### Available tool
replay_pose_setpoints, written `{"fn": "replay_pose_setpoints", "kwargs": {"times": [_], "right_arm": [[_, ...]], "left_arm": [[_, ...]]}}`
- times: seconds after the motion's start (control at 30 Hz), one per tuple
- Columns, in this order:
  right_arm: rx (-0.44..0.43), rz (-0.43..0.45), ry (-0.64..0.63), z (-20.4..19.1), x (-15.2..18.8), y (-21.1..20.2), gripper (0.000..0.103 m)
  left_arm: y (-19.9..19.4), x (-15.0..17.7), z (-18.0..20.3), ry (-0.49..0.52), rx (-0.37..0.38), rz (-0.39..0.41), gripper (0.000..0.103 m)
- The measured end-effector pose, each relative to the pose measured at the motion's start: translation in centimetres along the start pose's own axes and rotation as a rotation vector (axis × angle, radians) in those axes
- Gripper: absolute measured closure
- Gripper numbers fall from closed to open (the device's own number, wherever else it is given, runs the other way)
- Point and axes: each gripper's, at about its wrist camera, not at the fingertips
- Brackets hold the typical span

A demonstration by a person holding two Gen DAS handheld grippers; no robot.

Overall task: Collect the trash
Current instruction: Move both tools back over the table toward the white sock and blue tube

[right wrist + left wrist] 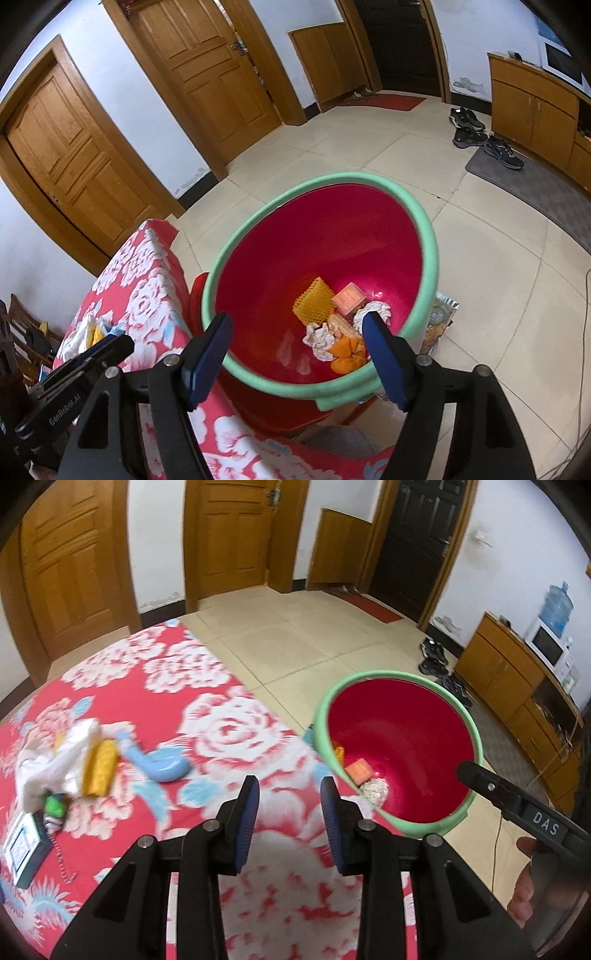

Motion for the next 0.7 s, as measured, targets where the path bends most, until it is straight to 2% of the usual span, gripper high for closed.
{"fn": "replay_pose_setpoints", "kwargs": {"times": [0.7], "right_arm": [[-0.097, -0.081, -0.139, -8.5, 2.0, 2.6, 0.022]], "left_arm": [[-1.9, 0.2, -11.8, -0.170, -0.166, 0.042, 0.069]]}}
Point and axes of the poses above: each gripper's, at about its wrist camera, not at the fingertips, and y roughly the way its jaws point, z to its right, x to its underside, and after that the axes turned 13 degrees about -x, right-handed
